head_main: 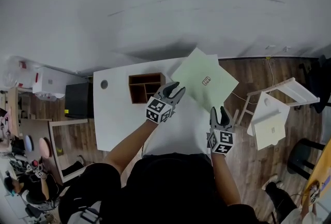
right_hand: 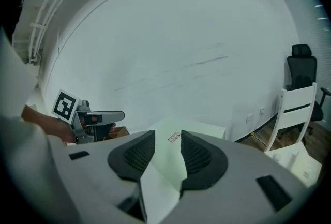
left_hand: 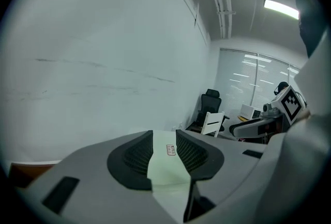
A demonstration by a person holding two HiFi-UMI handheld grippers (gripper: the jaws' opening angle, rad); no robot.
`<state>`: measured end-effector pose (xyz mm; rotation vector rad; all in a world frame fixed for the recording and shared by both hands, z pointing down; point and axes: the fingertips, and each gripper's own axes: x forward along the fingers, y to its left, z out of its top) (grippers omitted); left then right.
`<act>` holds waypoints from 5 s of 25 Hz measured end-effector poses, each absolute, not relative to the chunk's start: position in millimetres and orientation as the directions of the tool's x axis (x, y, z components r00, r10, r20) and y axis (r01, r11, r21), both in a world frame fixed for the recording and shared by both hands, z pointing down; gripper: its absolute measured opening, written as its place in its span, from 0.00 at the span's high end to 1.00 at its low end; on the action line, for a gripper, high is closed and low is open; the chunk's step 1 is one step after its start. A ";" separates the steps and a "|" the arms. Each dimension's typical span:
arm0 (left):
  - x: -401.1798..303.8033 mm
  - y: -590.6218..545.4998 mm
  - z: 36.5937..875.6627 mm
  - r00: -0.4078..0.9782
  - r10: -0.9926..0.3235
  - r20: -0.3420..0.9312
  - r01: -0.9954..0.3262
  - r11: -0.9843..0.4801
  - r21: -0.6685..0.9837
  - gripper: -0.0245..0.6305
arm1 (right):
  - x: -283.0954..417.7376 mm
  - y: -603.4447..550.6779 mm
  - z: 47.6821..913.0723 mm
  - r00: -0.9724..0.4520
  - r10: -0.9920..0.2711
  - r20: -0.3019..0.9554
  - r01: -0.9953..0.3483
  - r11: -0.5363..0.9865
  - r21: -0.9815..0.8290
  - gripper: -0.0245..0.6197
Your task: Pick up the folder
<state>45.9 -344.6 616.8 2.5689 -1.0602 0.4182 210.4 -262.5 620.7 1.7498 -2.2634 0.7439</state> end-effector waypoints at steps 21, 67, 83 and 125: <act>41.3 -445.7 742.4 0.569 -0.503 0.650 -0.784 -0.569 0.247 0.51 | 225.7 -298.7 725.6 -0.226 -0.741 0.633 -0.965 0.079 -0.252 0.58; 59.3 -475.1 790.2 0.565 -0.318 0.761 -0.739 -0.604 0.297 0.45 | 252.3 -314.4 788.0 -0.213 -0.686 0.696 -0.832 -0.245 -0.497 0.50; 69.7 -420.7 729.7 0.574 -0.430 0.697 -0.753 -0.612 0.243 0.45 | 281.0 -286.0 738.5 -0.180 -0.775 0.605 -0.855 -0.181 -0.486 0.50; -255.4 -15.6 539.1 0.231 -0.899 0.372 -0.965 -0.162 0.207 0.45 | -2.3 -34.4 535.1 -0.555 -0.780 0.290 -0.823 0.463 -0.329 0.50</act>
